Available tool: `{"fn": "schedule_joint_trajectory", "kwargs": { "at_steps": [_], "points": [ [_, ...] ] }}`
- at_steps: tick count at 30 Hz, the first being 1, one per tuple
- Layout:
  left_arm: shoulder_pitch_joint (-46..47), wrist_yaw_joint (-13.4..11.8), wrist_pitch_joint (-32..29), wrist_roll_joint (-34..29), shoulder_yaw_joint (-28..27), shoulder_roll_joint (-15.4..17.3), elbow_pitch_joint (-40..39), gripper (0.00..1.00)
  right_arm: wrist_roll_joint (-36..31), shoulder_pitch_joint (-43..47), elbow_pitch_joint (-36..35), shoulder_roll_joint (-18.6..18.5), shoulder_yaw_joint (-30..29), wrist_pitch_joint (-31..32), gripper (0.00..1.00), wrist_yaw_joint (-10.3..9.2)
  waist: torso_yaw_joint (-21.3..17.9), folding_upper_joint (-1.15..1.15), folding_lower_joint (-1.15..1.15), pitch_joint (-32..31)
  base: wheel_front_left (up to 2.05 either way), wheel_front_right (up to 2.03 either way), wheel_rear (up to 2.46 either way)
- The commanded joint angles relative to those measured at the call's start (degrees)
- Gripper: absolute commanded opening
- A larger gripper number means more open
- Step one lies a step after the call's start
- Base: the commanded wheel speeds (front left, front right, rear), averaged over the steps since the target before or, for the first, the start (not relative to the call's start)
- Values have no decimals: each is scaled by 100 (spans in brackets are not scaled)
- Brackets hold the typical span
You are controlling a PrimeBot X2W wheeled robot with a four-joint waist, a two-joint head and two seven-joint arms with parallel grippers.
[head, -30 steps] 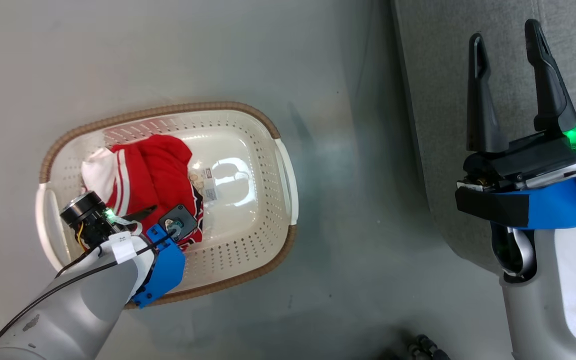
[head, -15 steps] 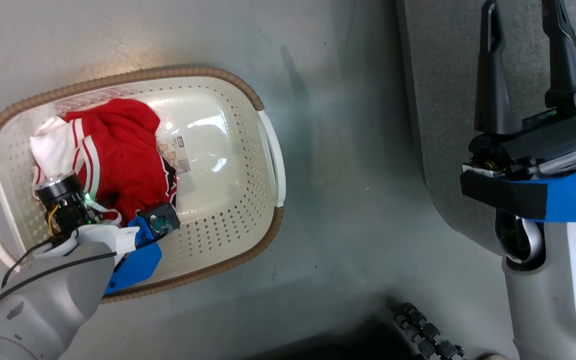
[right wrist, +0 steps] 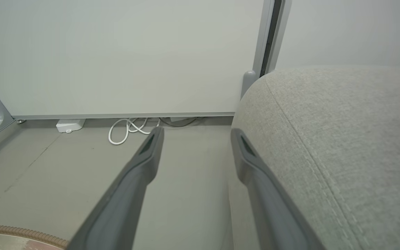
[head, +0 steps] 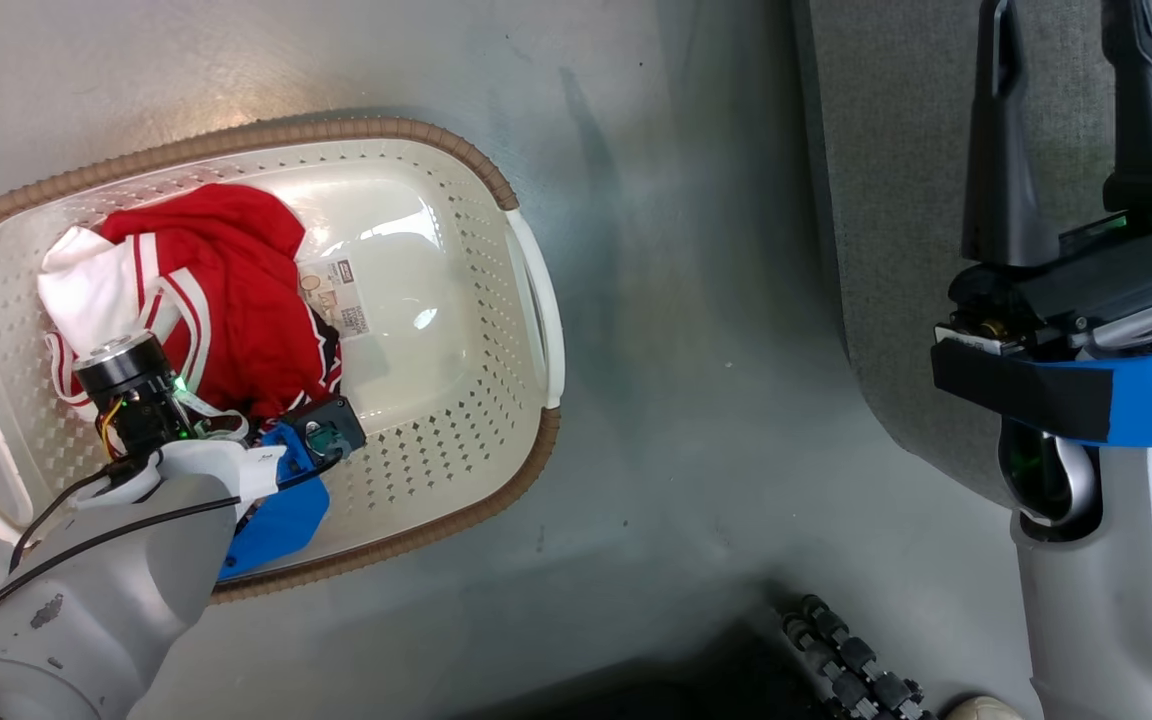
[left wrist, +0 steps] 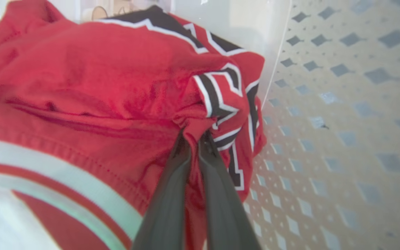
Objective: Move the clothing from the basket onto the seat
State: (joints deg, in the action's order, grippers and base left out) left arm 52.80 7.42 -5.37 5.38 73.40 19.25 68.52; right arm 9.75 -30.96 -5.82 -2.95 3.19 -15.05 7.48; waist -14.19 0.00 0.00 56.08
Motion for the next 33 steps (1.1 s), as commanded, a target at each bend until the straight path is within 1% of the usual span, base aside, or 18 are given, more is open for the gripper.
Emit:
{"fn": "schedule_joint_trajectory", "kwargs": {
  "at_steps": [1,5,7,9,13,18,20,21,22,23,28,33],
  "points": [
    [14,4,73,101,11,-37,17,0,-21,-1,-16,11,-41,-20,100,3,40,0,0,-39,0,0,0],
    [-34,4,224,196,11,-133,33,0,-71,8,32,11,-51,-20,100,3,121,0,0,-182,0,0,0],
    [-47,4,358,352,11,-193,12,0,-104,17,55,12,-56,-20,100,2,175,0,0,-288,0,0,0],
    [-75,4,503,679,-2,-280,-33,0,-124,52,88,12,-57,-20,100,2,232,0,0,-419,0,0,0],
    [4,4,865,1124,3,-452,-151,0,-185,173,174,9,-122,-20,100,2,400,0,0,-771,0,0,0],
    [-188,4,1169,1480,10,-728,-292,0,-281,372,315,9,-159,-20,100,2,580,0,0,-1370,0,0,0],
    [-233,4,1291,1677,10,-776,-355,0,-301,468,375,8,-170,-20,100,2,639,0,0,-1641,0,0,0],
    [-241,4,1375,1801,8,-791,-381,0,-314,522,401,8,-182,-20,100,2,672,0,0,-1790,0,0,0],
    [-341,4,1531,2159,-18,-845,-440,0,-339,663,447,8,-205,-20,100,2,740,0,0,-2085,0,0,0],
    [-363,4,1599,2294,-23,-871,-476,0,-353,730,472,8,-216,-20,100,2,769,0,0,-2233,0,0,0],
    [-473,4,1896,2950,-94,-873,-686,0,-419,1108,612,8,-258,-20,100,2,917,0,0,-2958,0,0,0],
    [-537,4,2042,3348,-244,-794,-937,0,-454,1480,739,7,-323,-20,100,2,1043,0,0,-3575,0,0,0]
  ]
}}
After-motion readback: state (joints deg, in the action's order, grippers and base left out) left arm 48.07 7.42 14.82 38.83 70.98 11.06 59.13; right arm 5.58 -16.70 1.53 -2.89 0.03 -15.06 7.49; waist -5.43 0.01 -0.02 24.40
